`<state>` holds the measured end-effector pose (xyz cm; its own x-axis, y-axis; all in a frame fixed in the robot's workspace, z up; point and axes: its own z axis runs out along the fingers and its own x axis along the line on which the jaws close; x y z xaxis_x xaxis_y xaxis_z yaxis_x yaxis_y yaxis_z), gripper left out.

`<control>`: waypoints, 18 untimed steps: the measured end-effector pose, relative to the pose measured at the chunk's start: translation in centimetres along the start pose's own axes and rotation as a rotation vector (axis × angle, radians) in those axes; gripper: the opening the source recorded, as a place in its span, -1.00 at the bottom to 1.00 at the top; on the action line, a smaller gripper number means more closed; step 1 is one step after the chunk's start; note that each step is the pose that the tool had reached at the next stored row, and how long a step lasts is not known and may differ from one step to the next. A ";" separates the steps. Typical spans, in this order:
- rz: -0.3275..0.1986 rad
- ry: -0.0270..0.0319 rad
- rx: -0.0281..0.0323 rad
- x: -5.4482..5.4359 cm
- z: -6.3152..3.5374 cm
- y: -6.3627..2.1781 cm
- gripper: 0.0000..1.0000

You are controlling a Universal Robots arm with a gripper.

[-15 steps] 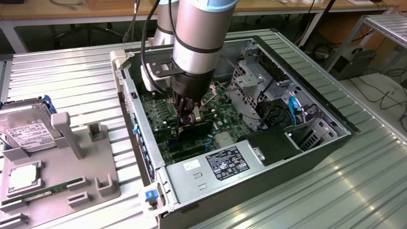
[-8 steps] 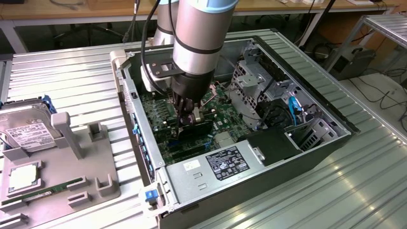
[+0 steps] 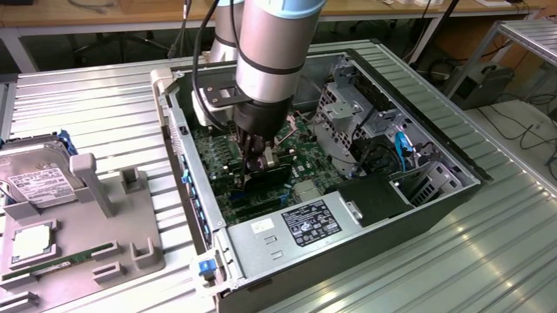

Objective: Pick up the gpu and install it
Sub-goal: 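Press down on the gpu until it lock into place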

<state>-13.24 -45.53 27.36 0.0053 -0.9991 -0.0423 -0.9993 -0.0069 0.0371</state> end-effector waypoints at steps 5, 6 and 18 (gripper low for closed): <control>0.000 -0.0001 0.0000 0.1 0.01 0.08 -0.79; 0.000 -0.0001 0.0000 0.1 0.01 0.09 -0.79; 0.000 -0.0001 0.0000 0.1 0.09 0.78 -0.79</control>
<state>-14.02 -45.65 27.30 0.0054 -0.9991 -0.0424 -0.9993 -0.0069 0.0370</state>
